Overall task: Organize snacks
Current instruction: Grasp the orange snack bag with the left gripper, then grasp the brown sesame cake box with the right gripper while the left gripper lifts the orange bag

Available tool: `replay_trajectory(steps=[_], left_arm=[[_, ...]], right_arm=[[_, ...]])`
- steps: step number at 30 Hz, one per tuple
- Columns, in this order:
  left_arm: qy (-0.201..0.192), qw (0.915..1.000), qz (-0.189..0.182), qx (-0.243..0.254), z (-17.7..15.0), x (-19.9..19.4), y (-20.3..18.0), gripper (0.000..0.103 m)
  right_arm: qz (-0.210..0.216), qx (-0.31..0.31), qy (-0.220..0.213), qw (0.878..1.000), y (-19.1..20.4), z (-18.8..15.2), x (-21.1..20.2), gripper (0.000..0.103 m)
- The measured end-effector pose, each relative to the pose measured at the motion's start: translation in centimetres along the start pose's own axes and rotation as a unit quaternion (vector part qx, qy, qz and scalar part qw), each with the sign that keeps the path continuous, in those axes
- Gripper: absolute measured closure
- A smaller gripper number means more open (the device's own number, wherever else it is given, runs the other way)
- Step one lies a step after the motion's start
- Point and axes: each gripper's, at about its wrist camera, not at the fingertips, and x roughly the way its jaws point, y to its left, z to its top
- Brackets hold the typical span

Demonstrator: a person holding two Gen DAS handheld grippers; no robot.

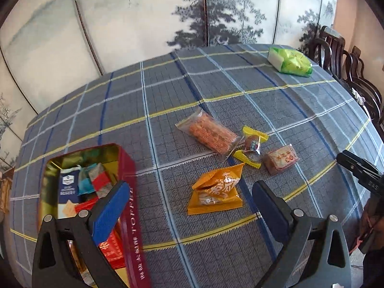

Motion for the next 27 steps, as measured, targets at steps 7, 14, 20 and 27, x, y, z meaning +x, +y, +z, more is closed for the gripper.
replay_trajectory(steps=[7,14,20,27], left_arm=[[0.037,0.9993,0.004,0.003,0.1,4.0,-1.2,0.006],[0.055,0.9982,-0.014,-0.018,-0.9,5.8,-0.9,0.056],[0.037,0.9979,-0.024,-0.048,-2.5,1.7,-1.6,0.062],[0.012,0.9959,-0.058,-0.069,-4.7,-3.8,-1.9,0.061]], right_arm=[[0.033,0.005,0.000,0.999,-0.1,-0.1,0.0,0.041],[0.042,0.008,0.000,0.999,-0.2,0.0,0.0,0.039],[0.066,-0.010,0.023,0.997,0.4,0.4,0.6,0.039],[0.124,-0.155,0.066,0.978,7.4,1.9,2.9,0.034]])
